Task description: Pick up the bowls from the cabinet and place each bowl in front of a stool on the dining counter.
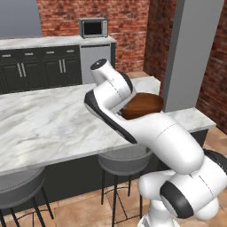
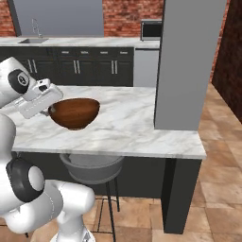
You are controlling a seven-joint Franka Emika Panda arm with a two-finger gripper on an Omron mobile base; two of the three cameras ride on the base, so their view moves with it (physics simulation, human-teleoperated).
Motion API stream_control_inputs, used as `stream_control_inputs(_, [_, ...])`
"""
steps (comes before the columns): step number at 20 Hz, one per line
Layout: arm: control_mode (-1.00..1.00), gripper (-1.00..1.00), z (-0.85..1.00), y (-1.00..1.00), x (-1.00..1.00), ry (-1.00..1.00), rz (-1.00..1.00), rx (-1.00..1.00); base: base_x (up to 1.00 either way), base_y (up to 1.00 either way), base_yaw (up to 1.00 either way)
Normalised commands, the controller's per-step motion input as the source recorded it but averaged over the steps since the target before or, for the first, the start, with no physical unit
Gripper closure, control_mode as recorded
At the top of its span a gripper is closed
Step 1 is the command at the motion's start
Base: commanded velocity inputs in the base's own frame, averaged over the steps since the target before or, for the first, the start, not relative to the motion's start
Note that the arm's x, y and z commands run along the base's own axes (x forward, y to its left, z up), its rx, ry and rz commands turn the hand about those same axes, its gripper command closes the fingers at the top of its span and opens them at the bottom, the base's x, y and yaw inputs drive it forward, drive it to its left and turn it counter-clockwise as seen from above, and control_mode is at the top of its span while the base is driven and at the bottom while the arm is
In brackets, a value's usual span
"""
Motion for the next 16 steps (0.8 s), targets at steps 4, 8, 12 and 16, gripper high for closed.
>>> stream_control_inputs(4, [-1.0,1.0,-0.27,0.0,0.37,-0.03,0.0,0.01,0.0,0.0,0.0])
stream_control_inputs(8, [-1.0,1.0,-0.33,0.0,0.42,-0.02,0.0,0.03,0.0,0.0,0.0])
stream_control_inputs(12, [-1.0,1.0,-0.43,0.0,0.36,-0.02,0.0,0.02,0.0,0.0,0.0])
stream_control_inputs(16, [-1.0,1.0,-0.45,0.0,0.35,-0.03,0.0,0.01,0.0,0.0,0.0])
